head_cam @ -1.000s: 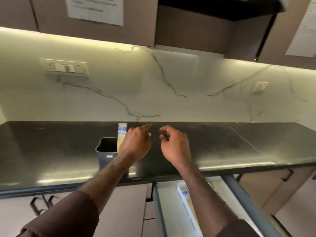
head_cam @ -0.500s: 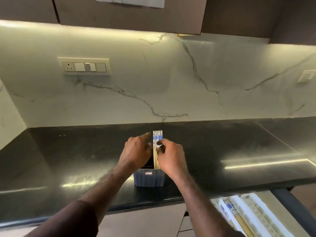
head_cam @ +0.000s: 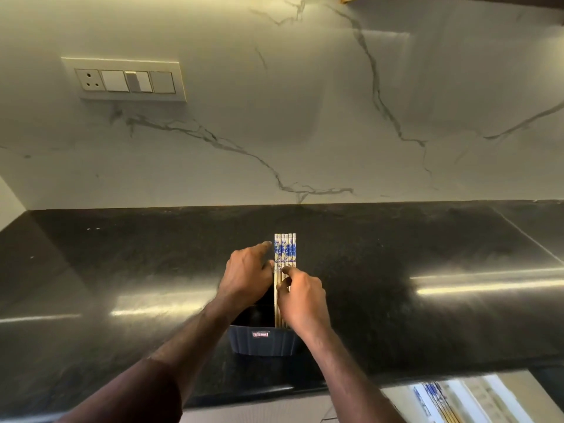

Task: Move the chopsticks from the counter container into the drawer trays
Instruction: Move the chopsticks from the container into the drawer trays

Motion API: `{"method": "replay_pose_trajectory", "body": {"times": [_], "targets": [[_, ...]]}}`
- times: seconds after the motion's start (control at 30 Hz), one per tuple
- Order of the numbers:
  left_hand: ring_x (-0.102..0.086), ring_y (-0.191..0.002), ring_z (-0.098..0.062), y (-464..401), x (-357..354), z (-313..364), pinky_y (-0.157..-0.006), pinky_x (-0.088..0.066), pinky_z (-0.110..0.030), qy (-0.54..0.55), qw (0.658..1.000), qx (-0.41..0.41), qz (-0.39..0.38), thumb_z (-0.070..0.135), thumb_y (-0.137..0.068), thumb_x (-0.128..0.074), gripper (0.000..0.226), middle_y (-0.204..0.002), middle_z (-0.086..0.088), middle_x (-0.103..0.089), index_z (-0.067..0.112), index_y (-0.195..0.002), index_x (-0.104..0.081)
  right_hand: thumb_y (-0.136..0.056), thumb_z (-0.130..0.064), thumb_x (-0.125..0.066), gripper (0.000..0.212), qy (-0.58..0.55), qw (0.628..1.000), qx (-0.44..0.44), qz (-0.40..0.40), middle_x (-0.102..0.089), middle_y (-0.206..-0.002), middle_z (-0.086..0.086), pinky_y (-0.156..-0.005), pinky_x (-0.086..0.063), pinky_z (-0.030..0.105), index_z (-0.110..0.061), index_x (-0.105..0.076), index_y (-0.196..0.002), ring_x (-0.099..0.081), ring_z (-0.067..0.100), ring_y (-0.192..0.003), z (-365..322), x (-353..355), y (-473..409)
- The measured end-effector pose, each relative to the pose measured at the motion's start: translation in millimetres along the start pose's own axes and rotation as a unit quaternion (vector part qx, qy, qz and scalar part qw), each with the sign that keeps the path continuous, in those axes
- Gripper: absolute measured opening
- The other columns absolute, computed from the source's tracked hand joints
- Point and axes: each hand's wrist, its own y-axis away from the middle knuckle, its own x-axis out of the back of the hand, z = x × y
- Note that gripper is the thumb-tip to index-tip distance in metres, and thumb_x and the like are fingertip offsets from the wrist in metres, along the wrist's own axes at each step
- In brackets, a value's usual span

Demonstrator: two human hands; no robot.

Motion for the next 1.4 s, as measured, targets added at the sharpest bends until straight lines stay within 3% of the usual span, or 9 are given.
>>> {"method": "replay_pose_trajectory", "body": {"times": [0.2,0.27,0.33,0.4,0.57,0.7,0.9,1.1,1.4], "targets": [[-0.067,-0.106,-0.027,-12.0,-18.2,-17.2,-0.088,-0.052,-0.035,0.029,0.999,0.019,-0.001,0.021,-0.09,-0.061,0.042,-0.116,-0.009,-0.072,0.016,-0.131,-0.059,-0.093,-0.022,-0.06,0.022,0.023,1.0,0.001,0.0,-0.071,-0.095,-0.003,-0.071,-0.057,0.024,-0.02,-0.064,-0.114,-0.067,0.011,-0.083,4.0,-9.3,-5.6],[-0.07,-0.098,-0.012,-14.5,-22.3,-22.3,-0.085,-0.052,-0.029,0.062,0.998,0.022,0.001,0.019,-0.088,-0.062,0.032,-0.106,0.002,-0.075,0.021,-0.12,-0.067,-0.093,-0.021,-0.059,0.019,0.037,0.999,-0.001,-0.006,-0.07,-0.096,-0.001,-0.076,-0.059,0.032,-0.02,-0.064,-0.112,-0.068,0.014,-0.085,3.0,-12.6,-6.0],[-0.064,-0.082,0.014,-15.5,-24.8,-24.7,-0.078,-0.05,-0.01,0.112,0.993,0.032,-0.007,0.017,-0.087,-0.066,0.028,-0.094,0.018,-0.073,0.027,-0.114,-0.07,-0.093,-0.019,-0.059,0.017,0.05,0.999,-0.006,-0.012,-0.07,-0.096,0.0,-0.077,-0.059,0.037,-0.02,-0.063,-0.109,-0.068,0.015,-0.086,2.2,-15.0,-6.0],[-0.059,-0.074,0.024,-17.5,-25.7,-25.5,-0.068,-0.045,0.002,0.162,0.985,0.052,-0.012,0.016,-0.085,-0.072,0.03,-0.085,0.027,-0.07,0.029,-0.112,-0.07,-0.092,-0.018,-0.06,0.015,0.05,0.999,-0.011,-0.01,-0.07,-0.095,-0.001,-0.075,-0.06,0.036,-0.021,-0.064,-0.106,-0.068,0.015,-0.084,1.6,-16.3,-6.3],[-0.07,-0.073,0.006,-18.1,-20.4,-25.9,-0.065,-0.053,-0.008,0.264,0.959,0.099,-0.003,0.012,-0.078,-0.08,0.024,-0.07,0.025,-0.072,0.035,-0.083,-0.073,-0.093,-0.022,-0.061,0.014,0.015,1.0,-0.025,-0.011,-0.07,-0.094,-0.002,-0.074,-0.06,0.033,-0.023,-0.064,-0.107,-0.068,0.013,-0.084,-2.1,-15.8,-8.6],[-0.075,-0.076,-0.011,-15.3,-8.2,-24.7,-0.065,-0.057,-0.019,0.349,0.928,0.127,-0.021,0.01,-0.078,-0.079,0.016,-0.08,0.006,-0.078,0.021,-0.09,-0.076,-0.092,-0.023,-0.063,0.019,-0.031,0.999,-0.019,-0.014,-0.07,-0.096,-0.004,-0.073,-0.059,0.029,-0.024,-0.065,-0.111,-0.067,0.01,-0.084,-9.9,-9.8,-10.5],[-0.075,-0.085,-0.02,-17.1,38.7,-3.3,-0.078,-0.059,-0.033,0.421,0.903,0.085,-0.028,0.003,-0.078,-0.075,0.021,-0.088,-0.005,-0.078,0.019,-0.092,-0.074,-0.094,-0.029,-0.06,0.015,-0.09,0.995,0.014,-0.031,-0.071,-0.09,-0.005,-0.071,-0.055,0.026,-0.025,-0.067,-0.106,-0.066,0.008,-0.079,-26.5,4.8,-10.1],[-0.075,-0.081,-0.02,-21.1,97.2,26.7,-0.073,-0.061,-0.031,0.428,0.903,0.025,-0.018,-0.001,-0.077,-0.075,0.02,-0.084,-0.003,-0.078,0.015,-0.09,-0.074,-0.094,-0.034,-0.059,0.018,-0.169,0.983,0.009,-0.074,-0.073,-0.09,-0.003,-0.079,-0.059,0.041,-0.021,-0.07,-0.1,-0.069,0.011,-0.086,-42.5,19.8,1.4],[-0.075,-0.076,-0.022,2.5,140.0,83.1,-0.066,-0.061,-0.027,0.456,0.889,-0.054,-0.011,0.0,-0.078,-0.073,0.018,-0.082,-0.005,-0.078,0.016,-0.085,-0.074,-0.093,-0.026,-0.064,0.019,-0.329,0.936,-0.021,-0.121,-0.075,-0.095,0.004,-0.076,-0.062,0.035,-0.018,-0.067,-0.11,-0.073,0.012,-0.087,-38.1,56.6,49.8]]}}
